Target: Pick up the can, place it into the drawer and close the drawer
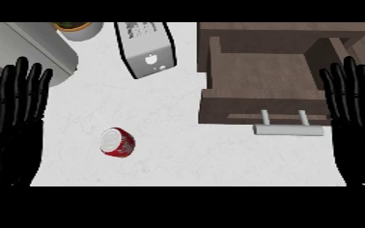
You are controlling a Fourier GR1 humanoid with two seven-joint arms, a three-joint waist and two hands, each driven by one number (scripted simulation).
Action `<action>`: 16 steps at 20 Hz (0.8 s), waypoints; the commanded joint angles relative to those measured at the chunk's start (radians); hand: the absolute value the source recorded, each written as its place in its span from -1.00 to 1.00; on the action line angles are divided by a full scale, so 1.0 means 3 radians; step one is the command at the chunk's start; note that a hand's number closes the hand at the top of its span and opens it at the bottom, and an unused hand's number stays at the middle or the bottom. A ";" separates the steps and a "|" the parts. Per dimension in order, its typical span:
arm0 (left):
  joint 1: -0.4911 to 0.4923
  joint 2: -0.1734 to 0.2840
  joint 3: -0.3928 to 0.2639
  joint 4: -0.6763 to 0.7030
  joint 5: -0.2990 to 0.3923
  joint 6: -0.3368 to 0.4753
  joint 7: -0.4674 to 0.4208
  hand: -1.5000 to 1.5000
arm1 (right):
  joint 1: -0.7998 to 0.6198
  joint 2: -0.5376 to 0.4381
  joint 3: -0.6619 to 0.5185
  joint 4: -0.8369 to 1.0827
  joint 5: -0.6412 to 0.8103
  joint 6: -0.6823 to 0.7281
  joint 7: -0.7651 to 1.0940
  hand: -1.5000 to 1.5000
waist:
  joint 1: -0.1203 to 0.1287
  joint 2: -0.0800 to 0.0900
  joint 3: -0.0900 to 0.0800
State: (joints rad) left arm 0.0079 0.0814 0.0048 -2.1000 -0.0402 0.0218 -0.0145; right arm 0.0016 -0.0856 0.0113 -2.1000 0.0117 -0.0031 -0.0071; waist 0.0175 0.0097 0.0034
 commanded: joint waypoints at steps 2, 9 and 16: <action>-0.0045 0.0293 -0.0009 -0.0003 0.0727 -0.0713 -0.0034 -1.00 | -0.0152 0.0010 0.0053 0.0129 -0.0049 0.0044 0.0095 -1.00 | -0.0040 -0.0028 -0.0016; 0.0303 0.1022 -0.0394 0.0327 0.1376 -0.1948 0.0245 -1.00 | 0.0255 0.0085 -0.0251 0.0230 -0.0012 -0.0290 0.0549 -1.00 | -0.0121 -0.0016 -0.0019; 0.0416 0.1764 0.0437 0.0724 0.2400 -0.2830 0.0137 -1.00 | 0.0633 -0.0060 -0.0501 -0.0087 -0.0257 -0.0112 0.0578 -1.00 | -0.0076 -0.0035 -0.0013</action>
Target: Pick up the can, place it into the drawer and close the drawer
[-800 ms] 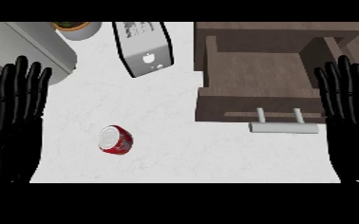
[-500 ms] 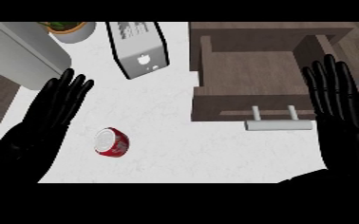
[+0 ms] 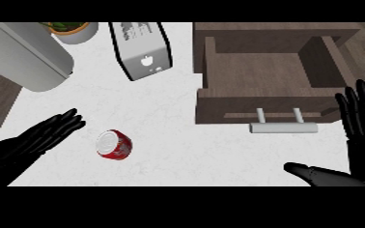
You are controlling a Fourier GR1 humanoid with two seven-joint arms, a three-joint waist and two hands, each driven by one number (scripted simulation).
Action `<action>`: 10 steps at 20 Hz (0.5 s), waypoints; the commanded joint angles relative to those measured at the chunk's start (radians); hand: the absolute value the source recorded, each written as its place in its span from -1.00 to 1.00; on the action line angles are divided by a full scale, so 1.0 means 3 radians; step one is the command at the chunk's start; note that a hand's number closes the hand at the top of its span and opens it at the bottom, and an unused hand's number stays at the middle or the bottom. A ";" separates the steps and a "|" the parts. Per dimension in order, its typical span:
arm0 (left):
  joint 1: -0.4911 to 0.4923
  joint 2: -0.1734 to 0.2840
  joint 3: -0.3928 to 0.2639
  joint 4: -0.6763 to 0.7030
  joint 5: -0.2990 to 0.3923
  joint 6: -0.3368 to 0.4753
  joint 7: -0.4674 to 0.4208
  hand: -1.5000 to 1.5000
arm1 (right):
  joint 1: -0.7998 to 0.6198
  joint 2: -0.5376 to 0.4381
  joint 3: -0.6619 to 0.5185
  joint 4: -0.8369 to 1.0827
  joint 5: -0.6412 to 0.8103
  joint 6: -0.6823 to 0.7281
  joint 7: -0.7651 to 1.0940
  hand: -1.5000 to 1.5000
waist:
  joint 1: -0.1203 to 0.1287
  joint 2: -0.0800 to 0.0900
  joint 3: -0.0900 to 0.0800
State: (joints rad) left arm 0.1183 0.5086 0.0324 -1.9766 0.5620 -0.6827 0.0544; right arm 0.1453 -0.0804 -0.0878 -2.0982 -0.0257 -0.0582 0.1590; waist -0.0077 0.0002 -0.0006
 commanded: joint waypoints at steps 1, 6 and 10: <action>0.0079 0.0509 0.0454 0.0245 0.0668 -0.0519 0.0017 -1.00 | 0.0395 -0.0069 -0.0208 -0.0216 -0.0269 0.0164 -0.0021 -1.00 | -0.0003 -0.0009 0.0003; 0.0108 0.0553 0.0665 0.0487 0.0812 -0.0817 0.0045 -1.00 | 0.0536 -0.0224 -0.0574 -0.0237 -0.0623 0.0463 -0.0088 -1.00 | 0.0014 -0.0007 0.0002; 0.0034 0.0742 0.0831 0.0638 0.1183 -0.0938 0.0189 -1.00 | 0.0484 -0.0159 -0.0662 0.0126 -0.0630 0.0577 -0.0400 -1.00 | 0.0016 -0.0003 0.0004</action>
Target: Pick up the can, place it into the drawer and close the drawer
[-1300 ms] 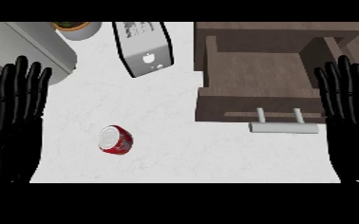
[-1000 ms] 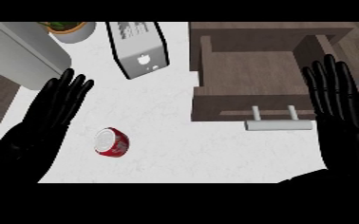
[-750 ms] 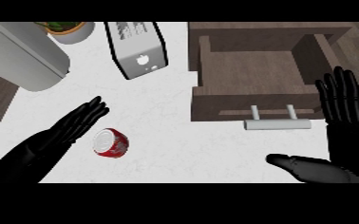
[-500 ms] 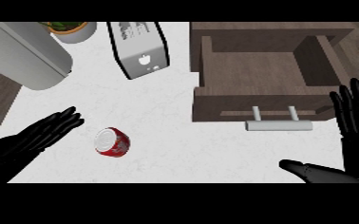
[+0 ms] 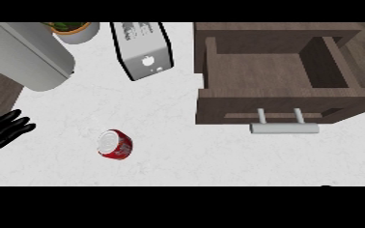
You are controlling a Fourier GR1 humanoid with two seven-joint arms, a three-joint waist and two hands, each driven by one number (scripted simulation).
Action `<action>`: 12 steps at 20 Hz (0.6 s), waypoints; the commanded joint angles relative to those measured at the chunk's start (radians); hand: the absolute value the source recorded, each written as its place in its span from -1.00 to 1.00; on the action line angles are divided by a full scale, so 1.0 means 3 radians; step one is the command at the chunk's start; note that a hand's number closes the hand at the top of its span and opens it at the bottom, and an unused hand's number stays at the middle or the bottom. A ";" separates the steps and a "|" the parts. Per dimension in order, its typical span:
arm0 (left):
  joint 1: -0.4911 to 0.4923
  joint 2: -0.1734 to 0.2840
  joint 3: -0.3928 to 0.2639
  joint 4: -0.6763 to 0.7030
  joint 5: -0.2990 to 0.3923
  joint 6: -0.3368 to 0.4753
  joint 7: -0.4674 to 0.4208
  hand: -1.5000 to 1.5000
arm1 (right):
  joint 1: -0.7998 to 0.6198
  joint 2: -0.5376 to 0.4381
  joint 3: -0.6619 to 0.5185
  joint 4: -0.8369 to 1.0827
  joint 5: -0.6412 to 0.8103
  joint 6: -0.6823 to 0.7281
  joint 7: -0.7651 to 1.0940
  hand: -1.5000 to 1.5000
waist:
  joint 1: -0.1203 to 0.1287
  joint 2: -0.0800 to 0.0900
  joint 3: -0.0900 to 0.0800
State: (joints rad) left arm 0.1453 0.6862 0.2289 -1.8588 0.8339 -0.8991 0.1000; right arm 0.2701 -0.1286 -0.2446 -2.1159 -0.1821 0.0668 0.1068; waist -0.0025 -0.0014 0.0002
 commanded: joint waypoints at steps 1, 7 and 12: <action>-0.0175 0.0058 0.0040 0.0220 0.0200 -0.0002 0.0213 -1.00 | -0.0037 -0.0054 -0.0152 0.0100 -0.0112 0.0152 -0.0053 -1.00 | -0.0003 0.0004 0.0001; -0.0108 0.0318 -0.0080 0.0387 0.0847 0.0179 0.0519 -1.00 | 0.0016 -0.0118 -0.0326 0.0054 -0.0258 0.0216 0.0084 -1.00 | -0.0004 0.0006 0.0001; -0.0278 0.0308 -0.0218 0.0489 0.1066 0.0297 0.0754 -1.00 | 0.0610 0.0081 -0.0354 -0.0278 -0.0363 0.0544 -0.0158 -1.00 | -0.0027 0.0000 0.0000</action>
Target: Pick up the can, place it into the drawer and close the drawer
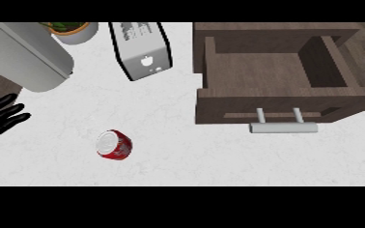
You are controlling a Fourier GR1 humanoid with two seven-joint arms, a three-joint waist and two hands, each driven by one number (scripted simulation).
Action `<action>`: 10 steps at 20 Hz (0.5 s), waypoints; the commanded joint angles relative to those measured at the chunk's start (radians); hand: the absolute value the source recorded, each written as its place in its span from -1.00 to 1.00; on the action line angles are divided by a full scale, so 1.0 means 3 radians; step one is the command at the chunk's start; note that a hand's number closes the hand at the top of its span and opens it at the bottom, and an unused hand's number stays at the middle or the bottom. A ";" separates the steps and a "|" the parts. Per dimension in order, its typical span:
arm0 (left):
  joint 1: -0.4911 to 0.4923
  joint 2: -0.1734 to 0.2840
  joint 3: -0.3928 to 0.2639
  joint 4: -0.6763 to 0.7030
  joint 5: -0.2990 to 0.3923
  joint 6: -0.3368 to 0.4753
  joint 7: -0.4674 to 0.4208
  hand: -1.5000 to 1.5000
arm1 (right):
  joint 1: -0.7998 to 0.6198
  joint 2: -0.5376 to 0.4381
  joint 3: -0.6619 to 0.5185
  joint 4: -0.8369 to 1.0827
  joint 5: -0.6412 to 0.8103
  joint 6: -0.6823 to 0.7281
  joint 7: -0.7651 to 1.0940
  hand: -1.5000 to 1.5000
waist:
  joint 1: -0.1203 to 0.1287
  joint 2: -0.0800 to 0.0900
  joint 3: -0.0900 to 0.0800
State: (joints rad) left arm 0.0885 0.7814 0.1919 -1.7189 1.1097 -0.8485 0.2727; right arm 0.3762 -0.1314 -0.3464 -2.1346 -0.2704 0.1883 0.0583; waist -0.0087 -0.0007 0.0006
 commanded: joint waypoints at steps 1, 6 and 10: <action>-0.0082 0.0059 -0.0170 -0.0155 0.0291 0.0353 0.0317 -1.00 | 0.0033 -0.0075 -0.0227 0.0011 -0.0203 0.0144 0.0007 -1.00 | 0.0008 -0.0002 0.0001; -0.0005 -0.0229 -0.0172 -0.0025 0.0092 0.0060 0.0372 -1.00 | 0.0244 0.0096 -0.0297 -0.0020 -0.0210 0.0294 -0.0148 -1.00 | 0.0010 -0.0004 -0.0001; -0.0320 -0.0592 -0.0454 -0.0106 -0.0267 0.0515 0.0478 -1.00 | 0.0222 0.0061 -0.0316 -0.0197 -0.0294 0.0343 0.0103 -1.00 | 0.0002 -0.0001 -0.0002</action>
State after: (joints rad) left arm 0.0243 0.6880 0.0918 -1.7483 1.1104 -0.7289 0.4036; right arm 0.4160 -0.1279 -0.4309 -2.1464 -0.3430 0.2725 0.0562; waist -0.0080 -0.0009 0.0004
